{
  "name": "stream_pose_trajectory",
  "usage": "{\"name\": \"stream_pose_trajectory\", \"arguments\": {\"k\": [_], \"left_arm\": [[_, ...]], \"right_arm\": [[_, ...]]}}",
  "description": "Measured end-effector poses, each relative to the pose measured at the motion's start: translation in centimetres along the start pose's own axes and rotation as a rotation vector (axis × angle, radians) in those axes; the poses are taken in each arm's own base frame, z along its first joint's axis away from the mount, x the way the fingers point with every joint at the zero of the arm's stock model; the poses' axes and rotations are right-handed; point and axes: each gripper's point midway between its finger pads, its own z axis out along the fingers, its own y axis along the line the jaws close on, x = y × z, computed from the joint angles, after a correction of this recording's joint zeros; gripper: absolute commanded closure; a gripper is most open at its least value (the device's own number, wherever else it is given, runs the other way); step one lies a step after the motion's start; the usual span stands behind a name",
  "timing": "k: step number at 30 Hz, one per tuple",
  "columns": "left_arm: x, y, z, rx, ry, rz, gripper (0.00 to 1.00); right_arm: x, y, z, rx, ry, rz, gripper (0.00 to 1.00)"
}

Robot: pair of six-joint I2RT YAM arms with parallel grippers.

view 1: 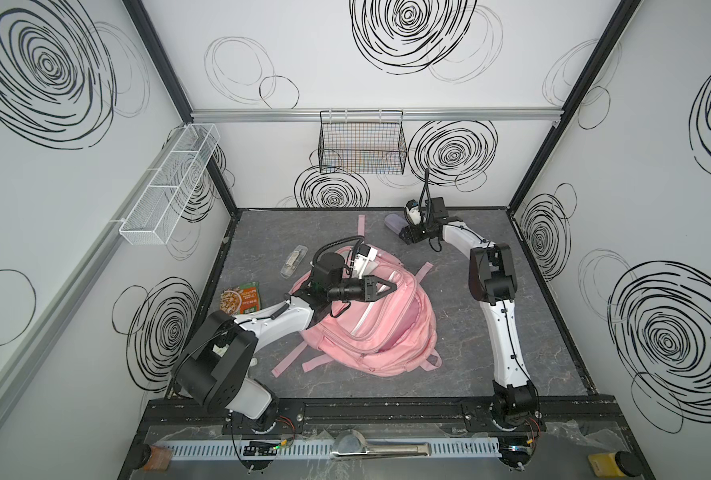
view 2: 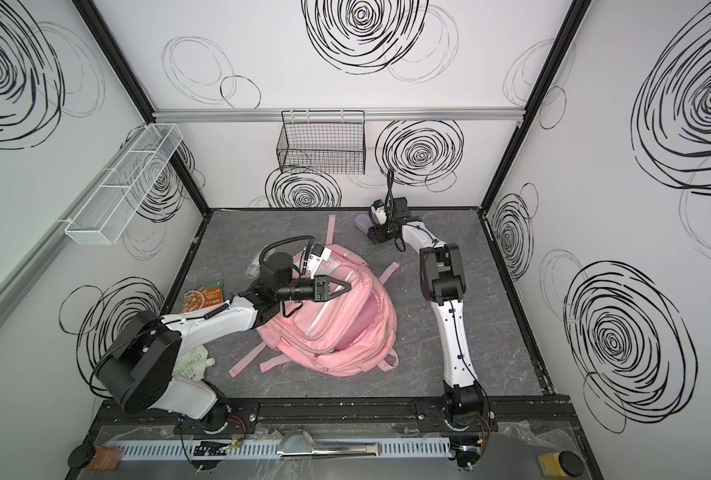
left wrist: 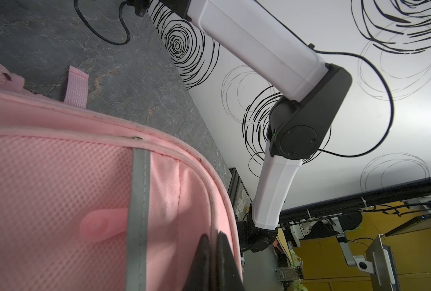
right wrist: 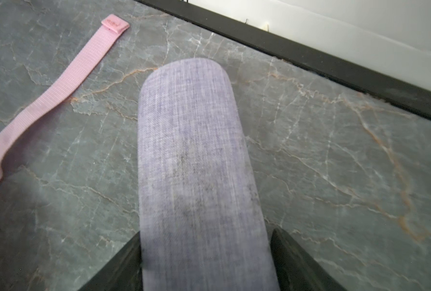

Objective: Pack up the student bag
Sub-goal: 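Lift the glasses case with the right gripper and carry it to the backpack opening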

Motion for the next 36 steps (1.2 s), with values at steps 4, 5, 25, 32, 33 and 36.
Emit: {"name": "stream_pose_trajectory", "arguments": {"k": [4,5,25,32,33,36], "left_arm": [[0.0,0.0,0.0,-0.001,0.0,0.0,1.0],[0.0,0.0,0.0,-0.001,-0.001,0.0,1.0],[-1.1,-0.4,-1.1,-0.016,-0.047,0.009,1.0],[-1.7,-0.5,-1.8,-0.014,-0.076,0.008,1.0],[-1.7,-0.5,-1.9,-0.013,-0.079,0.004,1.0],[-2.0,-0.5,-2.1,-0.008,-0.091,-0.006,1.0]], "right_arm": [[0.1,0.1,-0.1,-0.006,0.006,0.003,0.4],[0.1,0.1,-0.2,-0.009,0.007,0.014,0.43],[1.4,6.6,-20.4,-0.042,-0.124,0.261,0.53],[7.1,12.6,-26.4,-0.105,-0.144,0.324,0.57],[7.7,13.4,-27.3,-0.114,-0.154,0.329,0.57],[9.4,15.9,-30.1,-0.143,-0.19,0.337,0.59]]}}
